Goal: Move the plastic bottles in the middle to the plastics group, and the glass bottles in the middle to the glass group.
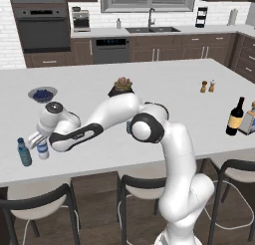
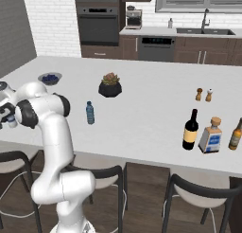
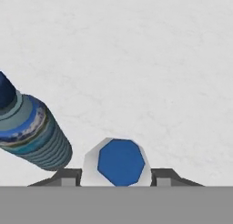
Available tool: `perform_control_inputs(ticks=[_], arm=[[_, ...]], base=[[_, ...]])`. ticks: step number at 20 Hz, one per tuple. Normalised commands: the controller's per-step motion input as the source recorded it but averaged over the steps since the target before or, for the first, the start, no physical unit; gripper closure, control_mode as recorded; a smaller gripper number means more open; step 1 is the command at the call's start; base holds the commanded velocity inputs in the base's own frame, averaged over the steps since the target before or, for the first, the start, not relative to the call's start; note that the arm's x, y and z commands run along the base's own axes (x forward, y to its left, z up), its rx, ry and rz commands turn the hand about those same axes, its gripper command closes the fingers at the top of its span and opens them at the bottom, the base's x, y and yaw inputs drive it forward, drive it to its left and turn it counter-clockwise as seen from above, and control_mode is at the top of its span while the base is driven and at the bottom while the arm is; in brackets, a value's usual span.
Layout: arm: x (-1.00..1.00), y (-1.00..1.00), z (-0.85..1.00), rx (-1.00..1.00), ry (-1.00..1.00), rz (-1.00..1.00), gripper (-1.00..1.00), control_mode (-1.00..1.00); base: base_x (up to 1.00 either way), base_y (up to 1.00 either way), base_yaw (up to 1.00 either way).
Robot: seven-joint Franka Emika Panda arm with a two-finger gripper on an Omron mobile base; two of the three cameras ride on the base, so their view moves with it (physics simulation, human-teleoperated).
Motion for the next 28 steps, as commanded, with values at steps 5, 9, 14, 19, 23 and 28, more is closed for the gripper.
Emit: perform_control_inputs(ticks=[5,9,14,19,23,28], arm=[[0.17,0.0,-0.43,0.0,0.0,0.0,1.0,-1.0],[0.04,0.0,-0.16,0.0,-0.01,0.0,1.0,-1.0],[0.0,0.0,0.01,0.0,0.0,0.0,1.0,-1.0],[0.0,0.0,0.0,0.0,0.0,0.0,1.0,-1.0],[0.0,0.0,0.0,0.0,0.0,0.0,-1.0,-1.0],[0.0,0.0,0.0,0.0,0.0,0.0,-1.0,-1.0]], base=[[0.0,0.0,0.0],[0.0,0.0,0.0],[0.0,0.0,0.0],[0.0,0.0,0.0],[0.0,0.0,0.0],[0.0,0.0,0.0]])
